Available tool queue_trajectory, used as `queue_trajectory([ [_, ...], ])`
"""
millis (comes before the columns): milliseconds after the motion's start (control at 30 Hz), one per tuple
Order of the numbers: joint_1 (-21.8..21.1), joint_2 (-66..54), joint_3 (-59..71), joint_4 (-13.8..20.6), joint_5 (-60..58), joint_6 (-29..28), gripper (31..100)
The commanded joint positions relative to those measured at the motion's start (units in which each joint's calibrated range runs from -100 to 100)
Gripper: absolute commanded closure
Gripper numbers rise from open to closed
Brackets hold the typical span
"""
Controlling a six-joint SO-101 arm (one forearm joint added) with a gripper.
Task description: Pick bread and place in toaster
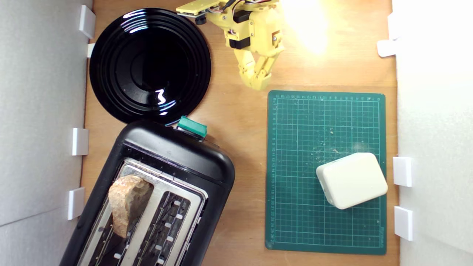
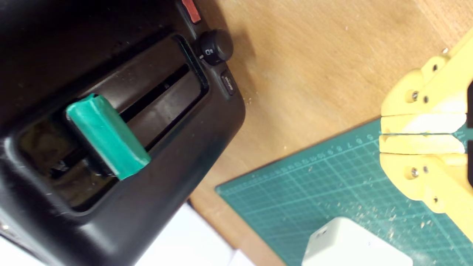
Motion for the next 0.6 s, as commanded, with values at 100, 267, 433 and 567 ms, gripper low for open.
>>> queue_trajectory([
  [100, 0.29, -2.61, 7.32, 0.59, -0.03, 1.74, 95.3],
  [267, 0.37, -2.7, 11.5, 0.59, -0.03, 2.79, 95.3],
  [433, 0.21, -2.7, 11.5, 0.59, -0.03, 2.37, 96.4],
  [567, 0.37, -2.7, 11.59, 0.05, -0.03, 2.27, 96.4],
])
